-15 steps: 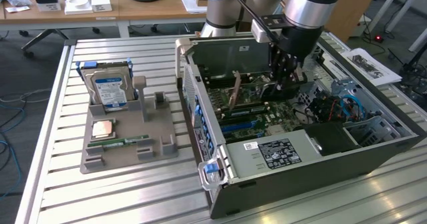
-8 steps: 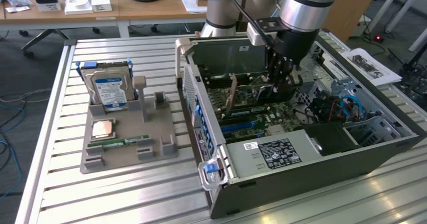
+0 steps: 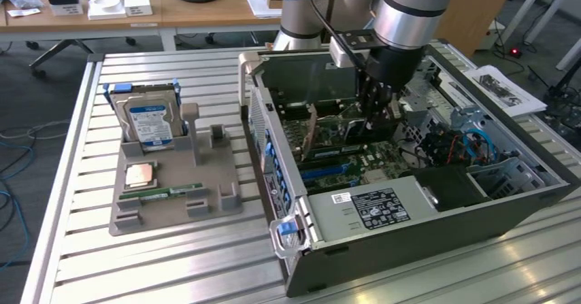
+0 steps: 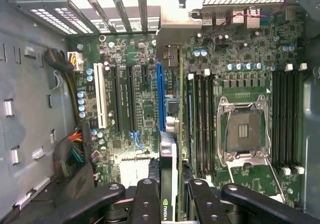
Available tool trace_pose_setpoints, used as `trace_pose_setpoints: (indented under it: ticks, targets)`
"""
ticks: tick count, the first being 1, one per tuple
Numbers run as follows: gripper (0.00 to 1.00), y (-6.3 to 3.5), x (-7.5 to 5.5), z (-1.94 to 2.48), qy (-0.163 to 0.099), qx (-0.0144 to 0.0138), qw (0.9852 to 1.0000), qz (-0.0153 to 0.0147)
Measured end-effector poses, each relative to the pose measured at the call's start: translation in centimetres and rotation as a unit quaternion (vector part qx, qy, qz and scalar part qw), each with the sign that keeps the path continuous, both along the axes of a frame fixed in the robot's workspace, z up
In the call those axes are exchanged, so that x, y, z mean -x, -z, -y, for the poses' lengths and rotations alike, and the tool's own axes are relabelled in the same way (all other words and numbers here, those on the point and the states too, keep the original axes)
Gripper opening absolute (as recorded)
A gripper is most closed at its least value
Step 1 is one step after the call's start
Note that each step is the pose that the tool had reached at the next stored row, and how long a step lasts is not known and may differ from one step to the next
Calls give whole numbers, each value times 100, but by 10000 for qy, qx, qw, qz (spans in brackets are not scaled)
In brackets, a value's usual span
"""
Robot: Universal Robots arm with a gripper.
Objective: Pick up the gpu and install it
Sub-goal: 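Insert the gpu into the slot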
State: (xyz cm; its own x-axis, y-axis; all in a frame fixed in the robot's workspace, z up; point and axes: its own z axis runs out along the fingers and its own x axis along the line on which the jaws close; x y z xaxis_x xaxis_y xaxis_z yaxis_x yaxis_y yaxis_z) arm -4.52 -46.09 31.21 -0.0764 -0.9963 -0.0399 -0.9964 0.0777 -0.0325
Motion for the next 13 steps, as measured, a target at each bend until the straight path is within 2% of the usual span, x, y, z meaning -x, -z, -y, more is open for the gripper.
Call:
trace_pose_setpoints:
  ticks: [13]
  targets:
    - [27,94,117,0,-5,1,10000,1]
